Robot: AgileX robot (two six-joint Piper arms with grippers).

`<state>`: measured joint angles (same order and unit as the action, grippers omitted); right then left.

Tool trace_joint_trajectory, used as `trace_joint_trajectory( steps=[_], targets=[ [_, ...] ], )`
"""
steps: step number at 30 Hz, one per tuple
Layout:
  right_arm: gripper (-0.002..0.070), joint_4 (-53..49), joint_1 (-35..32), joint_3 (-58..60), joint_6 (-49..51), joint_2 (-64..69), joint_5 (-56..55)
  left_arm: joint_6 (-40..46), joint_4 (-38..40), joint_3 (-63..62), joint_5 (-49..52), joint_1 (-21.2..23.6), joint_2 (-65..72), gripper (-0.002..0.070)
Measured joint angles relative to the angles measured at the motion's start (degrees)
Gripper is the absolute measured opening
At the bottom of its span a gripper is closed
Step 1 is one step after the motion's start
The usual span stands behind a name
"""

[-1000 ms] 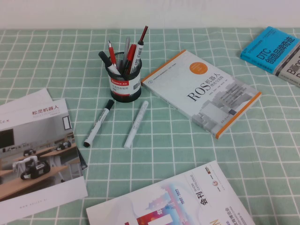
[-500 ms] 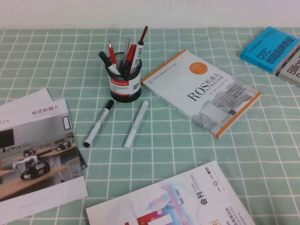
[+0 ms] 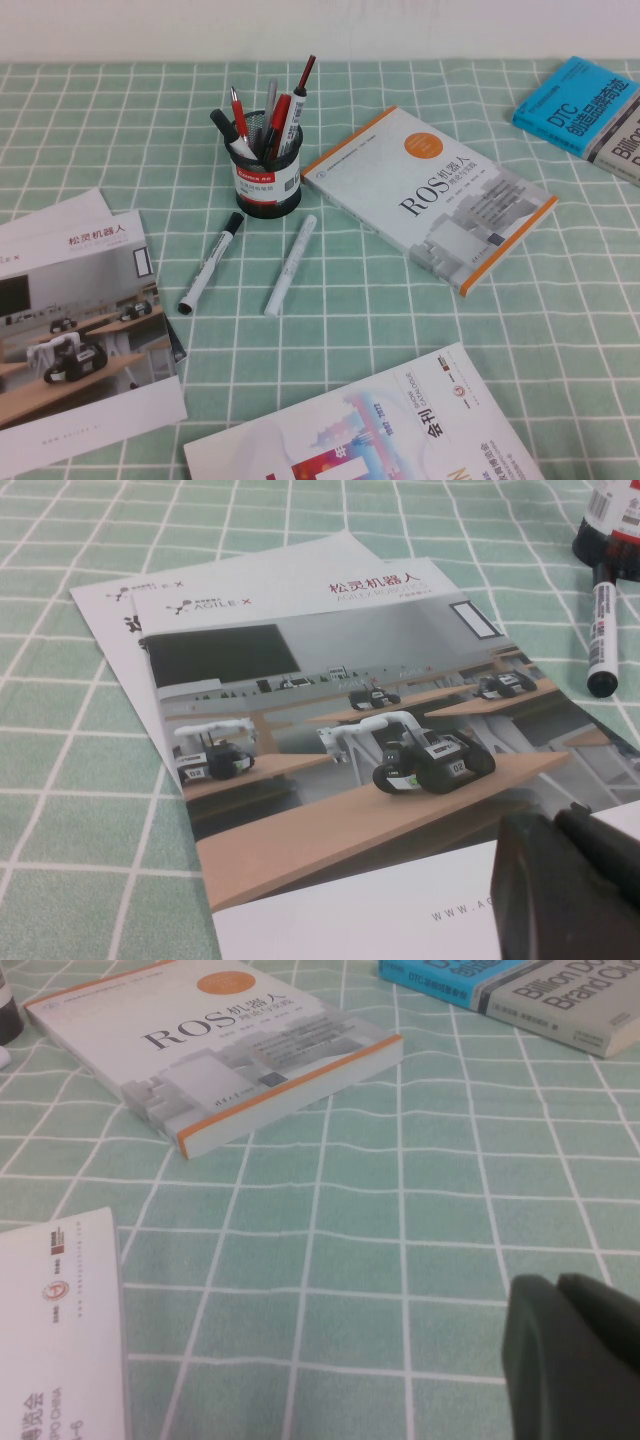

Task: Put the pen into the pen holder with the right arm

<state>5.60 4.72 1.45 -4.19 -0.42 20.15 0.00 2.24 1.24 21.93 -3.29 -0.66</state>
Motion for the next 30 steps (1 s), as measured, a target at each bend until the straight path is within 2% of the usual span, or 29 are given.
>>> trace_joint_trajectory(
  steps=[14,17,25,30],
  targets=[
    [-0.0019,0.6,0.0,0.1,0.0,0.0,-1.2,0.0,0.0,0.0,0.0,0.0,0.0,-0.0006],
    [-0.0019,7.0,0.0,0.1,0.0,0.0,-5.0,0.0,0.0,0.0,0.0,0.0,0.0,-0.0006],
    [-0.0019,34.8,0.0,0.1,0.0,0.0,-20.8,0.0,0.0,0.0,0.0,0.0,0.0,-0.0006],
    [-0.0019,40.7,0.0,0.1,0.0,0.0,-25.7,0.0,0.0,0.0,0.0,0.0,0.0,-0.0006]
  ],
)
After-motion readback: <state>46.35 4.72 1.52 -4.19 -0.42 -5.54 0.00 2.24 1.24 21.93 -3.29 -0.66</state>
